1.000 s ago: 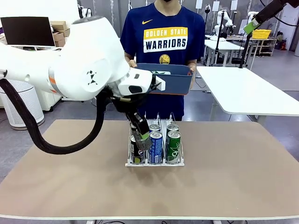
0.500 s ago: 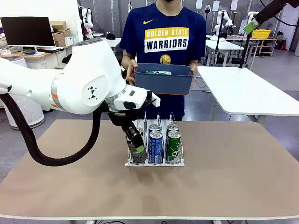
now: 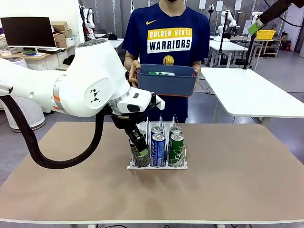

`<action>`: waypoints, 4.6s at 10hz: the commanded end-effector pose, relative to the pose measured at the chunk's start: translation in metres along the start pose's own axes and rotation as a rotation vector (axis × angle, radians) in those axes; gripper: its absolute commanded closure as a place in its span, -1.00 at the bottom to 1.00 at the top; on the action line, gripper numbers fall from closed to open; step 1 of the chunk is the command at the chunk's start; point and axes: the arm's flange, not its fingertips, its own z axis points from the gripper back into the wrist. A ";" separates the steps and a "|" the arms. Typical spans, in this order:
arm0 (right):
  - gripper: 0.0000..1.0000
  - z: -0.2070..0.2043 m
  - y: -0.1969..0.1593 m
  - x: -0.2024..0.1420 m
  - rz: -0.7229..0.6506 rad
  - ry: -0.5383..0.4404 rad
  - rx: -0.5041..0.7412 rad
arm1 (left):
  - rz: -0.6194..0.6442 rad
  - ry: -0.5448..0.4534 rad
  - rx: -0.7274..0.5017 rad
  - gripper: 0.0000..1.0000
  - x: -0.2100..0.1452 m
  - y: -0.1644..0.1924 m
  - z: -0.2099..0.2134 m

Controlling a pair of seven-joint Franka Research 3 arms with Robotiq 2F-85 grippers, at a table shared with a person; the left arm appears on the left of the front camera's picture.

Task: Fill the beverage cans into the dispenser.
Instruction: Place the picked Pepsi coke in the line of the Automatic Can Dispenser with the same cans.

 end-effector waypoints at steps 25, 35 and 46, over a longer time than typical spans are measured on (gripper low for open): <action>-1.00 0.000 0.001 -0.001 -0.007 0.008 -0.001 | 0.140 -0.059 0.124 -0.15 0.023 0.095 -0.063; -1.00 0.000 0.001 -0.001 -0.007 0.008 -0.001 | 0.156 0.099 -0.057 -0.15 0.017 0.098 -0.093; -1.00 0.000 0.001 -0.001 -0.007 0.008 -0.001 | 0.176 0.062 -0.021 -0.80 0.020 0.107 -0.072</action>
